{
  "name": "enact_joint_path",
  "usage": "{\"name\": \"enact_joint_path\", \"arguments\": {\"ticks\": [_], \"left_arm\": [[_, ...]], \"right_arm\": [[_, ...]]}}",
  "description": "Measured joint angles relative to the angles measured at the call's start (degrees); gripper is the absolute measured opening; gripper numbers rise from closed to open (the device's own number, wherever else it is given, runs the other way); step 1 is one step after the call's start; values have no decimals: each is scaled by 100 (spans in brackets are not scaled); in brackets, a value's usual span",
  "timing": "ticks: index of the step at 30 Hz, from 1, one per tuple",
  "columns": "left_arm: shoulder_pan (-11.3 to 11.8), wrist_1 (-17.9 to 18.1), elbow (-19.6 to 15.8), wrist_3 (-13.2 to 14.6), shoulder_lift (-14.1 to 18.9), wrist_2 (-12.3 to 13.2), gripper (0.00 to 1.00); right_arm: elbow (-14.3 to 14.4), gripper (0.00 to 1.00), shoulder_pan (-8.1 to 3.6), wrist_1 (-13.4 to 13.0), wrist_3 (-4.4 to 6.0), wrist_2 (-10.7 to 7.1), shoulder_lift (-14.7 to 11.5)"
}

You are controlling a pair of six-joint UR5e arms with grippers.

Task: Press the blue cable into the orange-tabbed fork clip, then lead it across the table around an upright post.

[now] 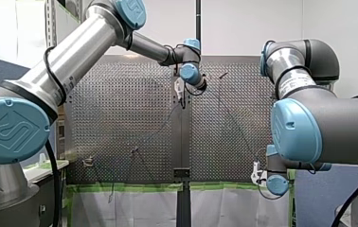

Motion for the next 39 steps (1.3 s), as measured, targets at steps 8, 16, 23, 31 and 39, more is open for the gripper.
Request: {"name": "enact_joint_path", "arguments": {"ticks": [8,16,23,31,39], "left_arm": [[0,0,0,24,-1,-183,100],[-2,97,0,75,-3,-487,100],[-10,253,0,78,-1,-731,100],[-9,315,0,79,-2,-767,100],[-8,321,0,114,0,-773,100]], "right_arm": [[-208,0,-23,-8,-22,-32,16],[-458,0,-48,51,-40,-50,192],[-714,0,-78,95,-64,-52,415],[-844,0,-87,95,-140,-100,443],[-877,0,-86,114,-219,-248,443]]}}
